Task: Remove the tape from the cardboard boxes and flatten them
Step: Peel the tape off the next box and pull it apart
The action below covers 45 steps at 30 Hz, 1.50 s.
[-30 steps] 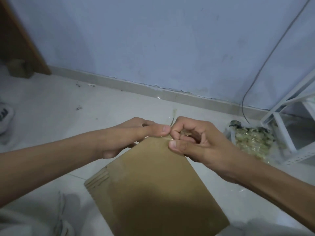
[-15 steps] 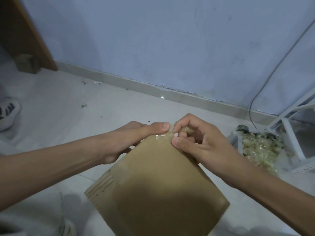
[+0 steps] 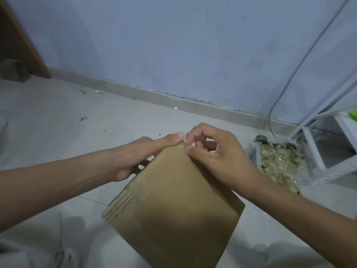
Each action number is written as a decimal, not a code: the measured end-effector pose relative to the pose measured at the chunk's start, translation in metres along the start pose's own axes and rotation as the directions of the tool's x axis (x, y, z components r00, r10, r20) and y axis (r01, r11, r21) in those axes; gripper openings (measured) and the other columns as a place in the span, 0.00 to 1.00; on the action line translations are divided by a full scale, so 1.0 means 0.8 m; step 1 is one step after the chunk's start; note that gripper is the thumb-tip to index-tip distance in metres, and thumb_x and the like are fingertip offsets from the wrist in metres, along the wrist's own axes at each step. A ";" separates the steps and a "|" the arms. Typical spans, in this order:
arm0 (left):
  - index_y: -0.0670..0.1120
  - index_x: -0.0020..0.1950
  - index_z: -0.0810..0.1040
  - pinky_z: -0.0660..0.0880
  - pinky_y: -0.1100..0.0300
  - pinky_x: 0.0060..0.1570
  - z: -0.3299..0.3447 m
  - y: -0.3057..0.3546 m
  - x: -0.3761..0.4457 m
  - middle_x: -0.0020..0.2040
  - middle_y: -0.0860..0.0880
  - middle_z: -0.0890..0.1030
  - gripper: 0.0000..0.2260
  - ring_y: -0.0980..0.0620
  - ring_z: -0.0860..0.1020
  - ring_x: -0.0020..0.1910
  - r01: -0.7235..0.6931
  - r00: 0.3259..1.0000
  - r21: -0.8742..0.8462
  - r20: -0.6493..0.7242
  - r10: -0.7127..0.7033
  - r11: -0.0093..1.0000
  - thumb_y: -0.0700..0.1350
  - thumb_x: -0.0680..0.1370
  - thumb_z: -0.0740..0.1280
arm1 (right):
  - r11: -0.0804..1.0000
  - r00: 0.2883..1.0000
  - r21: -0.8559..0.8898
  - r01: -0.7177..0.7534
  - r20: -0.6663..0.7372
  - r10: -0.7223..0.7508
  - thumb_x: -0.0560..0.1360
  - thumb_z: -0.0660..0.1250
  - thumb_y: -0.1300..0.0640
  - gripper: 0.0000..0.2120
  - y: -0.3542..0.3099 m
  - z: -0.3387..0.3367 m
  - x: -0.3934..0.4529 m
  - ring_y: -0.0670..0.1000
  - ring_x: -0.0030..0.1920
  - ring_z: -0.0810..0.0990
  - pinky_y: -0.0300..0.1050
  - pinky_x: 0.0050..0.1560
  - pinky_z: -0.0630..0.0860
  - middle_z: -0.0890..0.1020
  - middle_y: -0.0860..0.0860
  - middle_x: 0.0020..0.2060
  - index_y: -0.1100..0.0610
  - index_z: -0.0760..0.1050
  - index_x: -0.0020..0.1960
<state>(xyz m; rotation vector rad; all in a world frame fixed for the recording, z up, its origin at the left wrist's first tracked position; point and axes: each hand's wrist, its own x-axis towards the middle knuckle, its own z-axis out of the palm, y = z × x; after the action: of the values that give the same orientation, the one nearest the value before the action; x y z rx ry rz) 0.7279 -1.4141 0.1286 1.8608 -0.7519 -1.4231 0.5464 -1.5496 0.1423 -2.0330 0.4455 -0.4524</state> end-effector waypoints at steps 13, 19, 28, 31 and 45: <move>0.56 0.59 0.86 0.75 0.43 0.69 0.011 0.000 0.005 0.64 0.50 0.83 0.38 0.45 0.81 0.65 0.046 0.999 -0.035 0.023 -0.045 0.998 0.83 0.63 0.66 | 0.931 0.989 -0.338 0.138 -0.004 -0.148 0.78 0.73 0.54 0.06 0.008 -0.009 -0.004 0.48 0.38 0.78 0.49 0.41 0.77 0.80 0.43 0.41 0.43 0.82 0.49; 0.56 0.48 0.88 0.78 0.55 0.51 0.022 0.003 0.000 0.51 0.53 0.86 0.29 0.49 0.82 0.47 0.064 0.996 0.010 -0.061 -0.063 0.998 0.77 0.68 0.64 | 0.853 0.987 -0.496 0.162 0.090 -0.135 0.78 0.67 0.50 0.02 0.012 -0.007 -0.003 0.44 0.42 0.77 0.52 0.44 0.78 0.78 0.39 0.43 0.42 0.76 0.48; 0.56 0.58 0.87 0.76 0.46 0.67 0.014 -0.001 -0.001 0.57 0.52 0.86 0.33 0.47 0.83 0.60 0.011 1.000 0.001 -0.011 -0.011 1.000 0.79 0.70 0.64 | 0.893 0.981 -0.412 0.181 0.007 -0.196 0.81 0.70 0.52 0.08 0.012 -0.007 -0.008 0.49 0.40 0.79 0.44 0.42 0.74 0.79 0.42 0.42 0.41 0.78 0.58; 0.52 0.58 0.87 0.73 0.40 0.71 0.014 -0.006 -0.002 0.58 0.49 0.86 0.33 0.45 0.83 0.62 -0.050 0.997 -0.005 0.060 0.050 0.999 0.78 0.71 0.65 | 0.985 0.998 -0.159 0.061 -0.009 -0.063 0.81 0.72 0.54 0.08 0.009 -0.013 -0.001 0.53 0.34 0.79 0.47 0.39 0.76 0.81 0.44 0.40 0.43 0.81 0.59; 0.54 0.58 0.87 0.76 0.48 0.62 0.010 -0.004 -0.010 0.58 0.47 0.86 0.25 0.47 0.84 0.56 -0.223 0.964 -0.072 0.129 0.231 0.972 0.69 0.71 0.68 | 0.992 0.981 -0.015 0.126 0.152 -0.122 0.80 0.72 0.60 0.07 -0.009 -0.025 -0.016 0.52 0.27 0.77 0.33 0.31 0.72 0.81 0.41 0.39 0.52 0.86 0.55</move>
<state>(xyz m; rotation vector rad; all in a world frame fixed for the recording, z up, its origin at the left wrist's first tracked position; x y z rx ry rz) 0.7184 -1.4070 0.1297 1.5891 -0.9503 -1.4176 0.5264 -1.5549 0.1564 -2.1093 0.2343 -0.3658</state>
